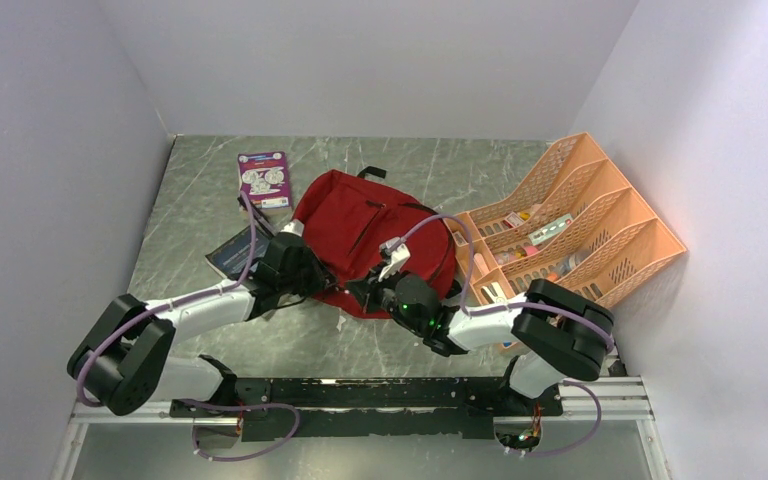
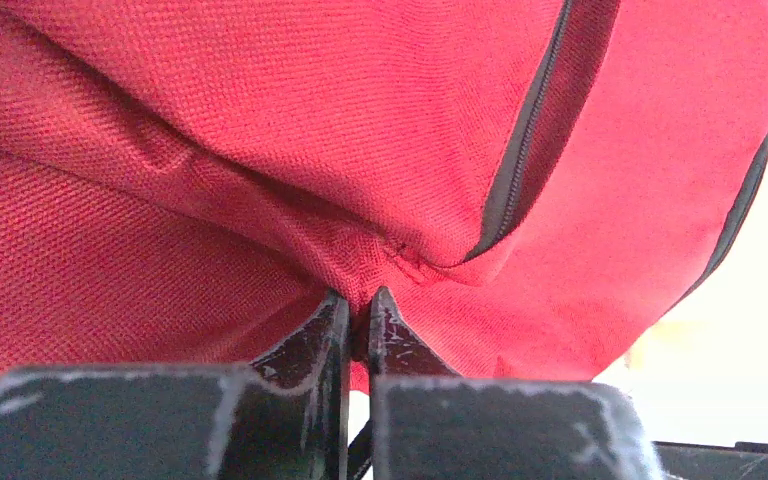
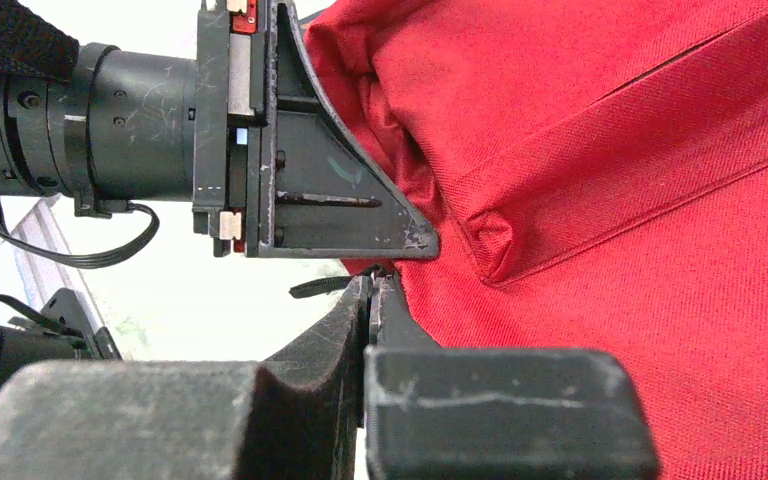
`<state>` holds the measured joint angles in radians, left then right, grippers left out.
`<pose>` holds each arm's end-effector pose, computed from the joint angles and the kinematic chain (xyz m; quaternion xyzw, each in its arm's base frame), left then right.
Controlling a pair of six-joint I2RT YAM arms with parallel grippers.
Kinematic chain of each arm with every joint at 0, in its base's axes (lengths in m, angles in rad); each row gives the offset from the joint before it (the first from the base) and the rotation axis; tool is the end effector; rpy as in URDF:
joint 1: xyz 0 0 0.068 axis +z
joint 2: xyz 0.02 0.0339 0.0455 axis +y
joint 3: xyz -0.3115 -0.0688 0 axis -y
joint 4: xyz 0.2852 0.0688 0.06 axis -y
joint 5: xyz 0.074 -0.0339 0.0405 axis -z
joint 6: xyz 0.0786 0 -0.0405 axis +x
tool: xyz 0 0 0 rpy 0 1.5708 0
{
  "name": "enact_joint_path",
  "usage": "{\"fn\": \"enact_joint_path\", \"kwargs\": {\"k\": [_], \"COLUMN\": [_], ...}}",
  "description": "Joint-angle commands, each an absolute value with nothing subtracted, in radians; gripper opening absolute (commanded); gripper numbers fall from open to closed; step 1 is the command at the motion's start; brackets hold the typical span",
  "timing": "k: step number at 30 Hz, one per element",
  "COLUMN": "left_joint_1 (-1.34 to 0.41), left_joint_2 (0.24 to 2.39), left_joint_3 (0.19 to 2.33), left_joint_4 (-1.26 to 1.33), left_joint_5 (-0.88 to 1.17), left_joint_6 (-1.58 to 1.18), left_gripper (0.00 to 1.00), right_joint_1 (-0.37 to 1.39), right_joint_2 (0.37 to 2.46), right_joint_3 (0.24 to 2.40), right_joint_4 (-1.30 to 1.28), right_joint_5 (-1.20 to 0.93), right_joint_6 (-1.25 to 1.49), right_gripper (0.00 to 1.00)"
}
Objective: Pack the student bag
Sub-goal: Unzip the student bag at the center of the board.
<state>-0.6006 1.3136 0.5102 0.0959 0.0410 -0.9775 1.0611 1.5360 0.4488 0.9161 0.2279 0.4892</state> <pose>0.2439 -0.1710 0.1520 -0.1617 0.8936 -0.3100 0.2815 0.1830 0.2910 0.1746 -0.1441 0.7498 0.3857 0.5180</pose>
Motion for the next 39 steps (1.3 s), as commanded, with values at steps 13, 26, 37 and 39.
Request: {"fn": "enact_joint_path", "kwargs": {"k": [13, 26, 37, 39], "left_joint_1": [-0.533, -0.338, -0.319, -0.319], "left_joint_2": [1.143, 1.076, 1.066, 1.058], "left_joint_3": [0.595, 0.578, 0.688, 0.741], "left_joint_4": [-0.171, -0.233, -0.348, -0.394], "left_joint_5": [-0.170, -0.096, -0.029, -0.002], "left_joint_6": [-0.797, -0.686, -0.552, -0.506], "left_gripper": [0.05, 0.05, 0.37, 0.47], "right_joint_1": [1.057, 0.962, 0.808, 0.807], "right_joint_2": [1.198, 1.014, 0.906, 0.908], "right_joint_3": [0.466, 0.487, 0.414, 0.419], "right_joint_4": [0.374, 0.057, 0.242, 0.283], "right_joint_5": [0.553, 0.790, 0.429, 0.329], "right_joint_6": [0.466, 0.452, 0.362, 0.332], "right_gripper": [0.00, 0.00, 0.00, 0.00]}}
